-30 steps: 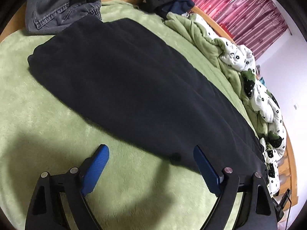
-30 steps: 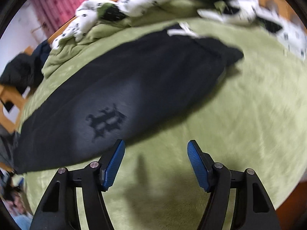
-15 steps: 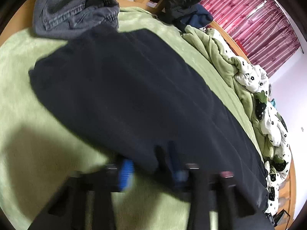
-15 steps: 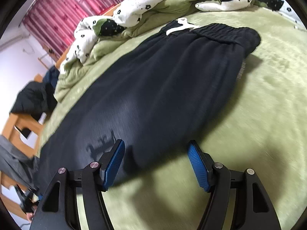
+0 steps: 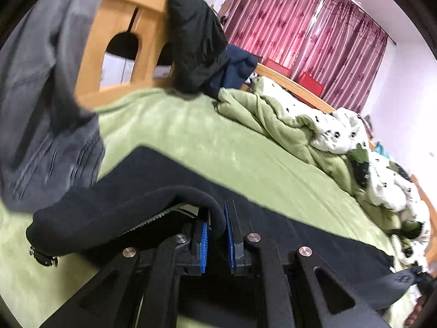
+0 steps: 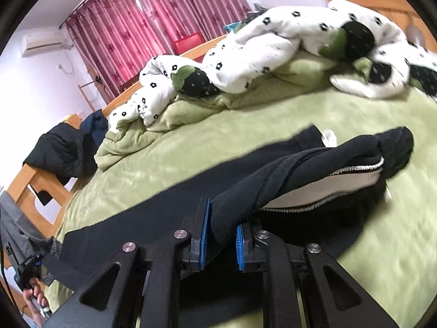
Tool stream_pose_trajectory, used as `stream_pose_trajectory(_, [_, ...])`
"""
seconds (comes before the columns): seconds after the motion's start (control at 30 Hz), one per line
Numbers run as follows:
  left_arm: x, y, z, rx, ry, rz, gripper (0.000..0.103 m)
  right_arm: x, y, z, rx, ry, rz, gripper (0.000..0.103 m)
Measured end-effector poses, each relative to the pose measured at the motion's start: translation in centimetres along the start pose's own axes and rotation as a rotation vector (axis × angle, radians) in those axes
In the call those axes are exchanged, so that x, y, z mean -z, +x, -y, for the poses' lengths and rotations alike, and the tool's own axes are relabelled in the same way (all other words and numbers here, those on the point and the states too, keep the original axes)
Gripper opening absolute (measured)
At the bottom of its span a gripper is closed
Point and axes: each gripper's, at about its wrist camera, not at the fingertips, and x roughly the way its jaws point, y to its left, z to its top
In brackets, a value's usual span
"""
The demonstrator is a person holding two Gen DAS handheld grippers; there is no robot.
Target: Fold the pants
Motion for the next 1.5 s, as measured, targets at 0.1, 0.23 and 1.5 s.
stream_pose_trajectory(0.1, [-1.1,2.8,0.7,-0.027,0.004,0.013,0.011,-1.8,3.6,-0.5,0.017,-0.014,-0.011,0.016])
stream_pose_trajectory(0.23, [-1.4,7.9,1.6,-0.070,0.021,-0.011,0.012,-2.9,10.4,0.0,0.057,0.005,-0.070,0.016])
stream_pose_trajectory(1.5, [10.3,3.6,-6.4,0.181,-0.293,-0.283,0.072,9.5,3.0,8.6,0.042,0.182,-0.178,0.070])
